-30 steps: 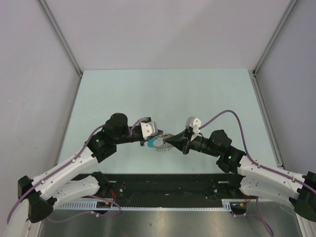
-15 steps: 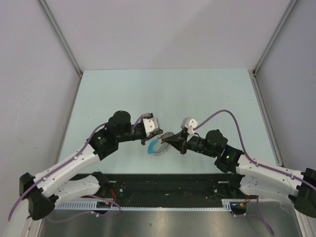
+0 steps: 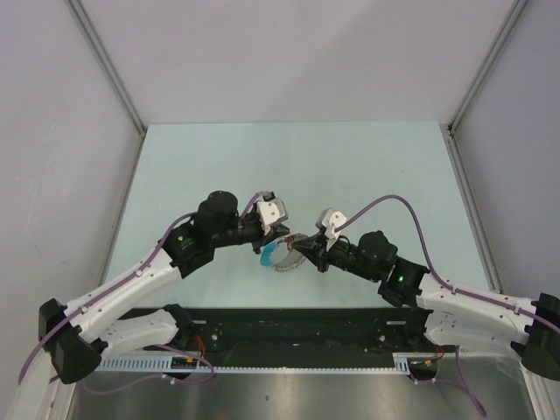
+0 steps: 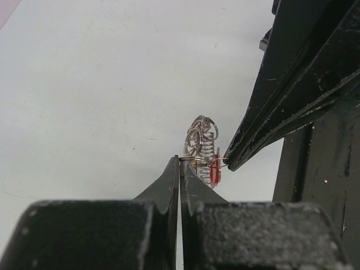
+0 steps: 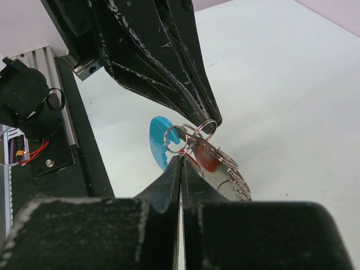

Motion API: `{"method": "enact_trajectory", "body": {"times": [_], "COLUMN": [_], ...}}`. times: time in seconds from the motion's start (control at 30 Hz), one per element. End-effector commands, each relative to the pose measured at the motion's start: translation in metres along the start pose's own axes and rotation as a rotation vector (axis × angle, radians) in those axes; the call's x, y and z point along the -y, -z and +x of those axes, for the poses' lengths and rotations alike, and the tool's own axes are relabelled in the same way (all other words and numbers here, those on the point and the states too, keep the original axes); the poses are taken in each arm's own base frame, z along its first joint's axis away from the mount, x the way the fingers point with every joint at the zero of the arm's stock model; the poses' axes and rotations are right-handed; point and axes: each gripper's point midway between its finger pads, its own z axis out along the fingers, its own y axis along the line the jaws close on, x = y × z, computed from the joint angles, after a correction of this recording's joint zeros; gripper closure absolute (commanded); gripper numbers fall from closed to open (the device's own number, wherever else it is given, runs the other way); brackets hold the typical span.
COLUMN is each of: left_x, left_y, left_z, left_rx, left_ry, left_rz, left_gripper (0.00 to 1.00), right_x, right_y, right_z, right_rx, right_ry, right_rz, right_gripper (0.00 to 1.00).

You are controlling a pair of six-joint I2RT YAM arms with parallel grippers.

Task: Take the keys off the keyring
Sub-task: Remove the key from the keyring.

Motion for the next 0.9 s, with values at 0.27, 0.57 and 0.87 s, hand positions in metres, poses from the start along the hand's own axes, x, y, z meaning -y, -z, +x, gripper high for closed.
{"method": "enact_trajectory", "body": {"times": [0.27,0.57,0.87], "left_x": [-0.005,-0.001,0.003], "left_y": [-0.001,-0.003,-0.008], "left_z": [-0.025,-0.028,-0.026], "left_rx": [0.051,0.095,0.108], "left_ry": [0.037,0.072,0.106], "left_rz": [-0.036,-0.024,-0.012], "left_gripper": [1.0,1.0,1.0], "right_x": [-0.003,-0.014,-0.009], "right_y": [-0.004,-0.008,-0.014], "right_z": [-0.04,-0.041,-0.045], "right_rx": [0.098,0.101,0.118], "right_ry": [0.008,-0.084,-0.251], "right_rz": [0.003,-0.05,0.002], "right_gripper": [1.0,1.0,1.0]}}
